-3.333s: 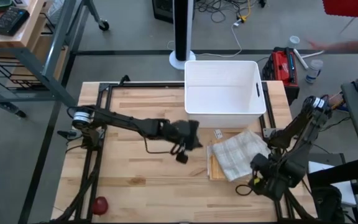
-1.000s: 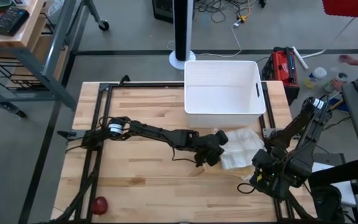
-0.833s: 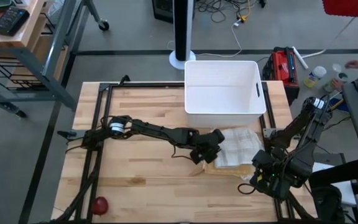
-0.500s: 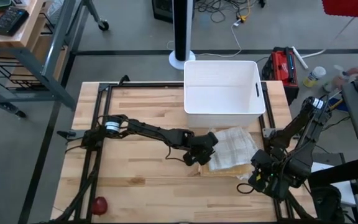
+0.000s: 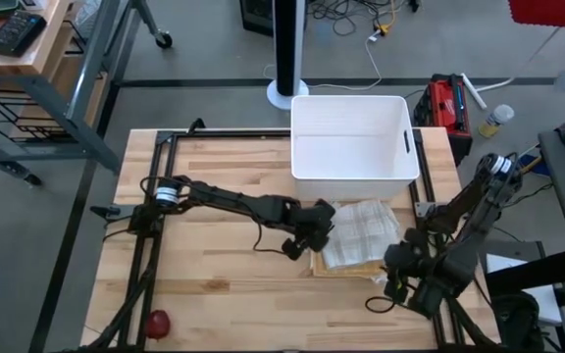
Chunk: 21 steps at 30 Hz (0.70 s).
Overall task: Fold towel
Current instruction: Stack the white checkered towel on top of the yellow squared towel
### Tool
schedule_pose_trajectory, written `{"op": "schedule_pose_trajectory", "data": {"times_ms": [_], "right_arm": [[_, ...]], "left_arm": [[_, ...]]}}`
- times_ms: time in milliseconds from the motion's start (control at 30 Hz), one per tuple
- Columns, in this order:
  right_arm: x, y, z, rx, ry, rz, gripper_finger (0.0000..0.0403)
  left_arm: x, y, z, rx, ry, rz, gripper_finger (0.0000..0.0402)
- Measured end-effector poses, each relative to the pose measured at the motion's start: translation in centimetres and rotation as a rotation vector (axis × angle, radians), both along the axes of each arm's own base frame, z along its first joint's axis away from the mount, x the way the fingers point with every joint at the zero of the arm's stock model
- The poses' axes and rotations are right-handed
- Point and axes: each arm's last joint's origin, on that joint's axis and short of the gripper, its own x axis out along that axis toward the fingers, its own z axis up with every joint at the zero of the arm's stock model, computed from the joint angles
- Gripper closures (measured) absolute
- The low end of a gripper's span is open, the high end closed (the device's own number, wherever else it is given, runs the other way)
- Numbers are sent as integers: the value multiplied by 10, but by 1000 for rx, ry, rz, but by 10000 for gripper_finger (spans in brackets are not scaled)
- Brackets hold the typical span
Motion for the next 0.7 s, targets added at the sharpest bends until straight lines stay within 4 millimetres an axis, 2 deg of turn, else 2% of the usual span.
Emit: {"op": "schedule_pose_trajectory", "data": {"times_ms": [200, 467, 700], "right_arm": [[7, -6, -35, -161, 110, 91, 207], [13, -4, -49, -297, 190, 239, 205], [30, -5, -69, -337, 296, 280, 198]], "left_arm": [[-6, 0, 9, -56, 17, 37, 273], [-12, -2, 5, -173, 87, 79, 301], [-11, -4, 7, -251, 73, 70, 327]]}}
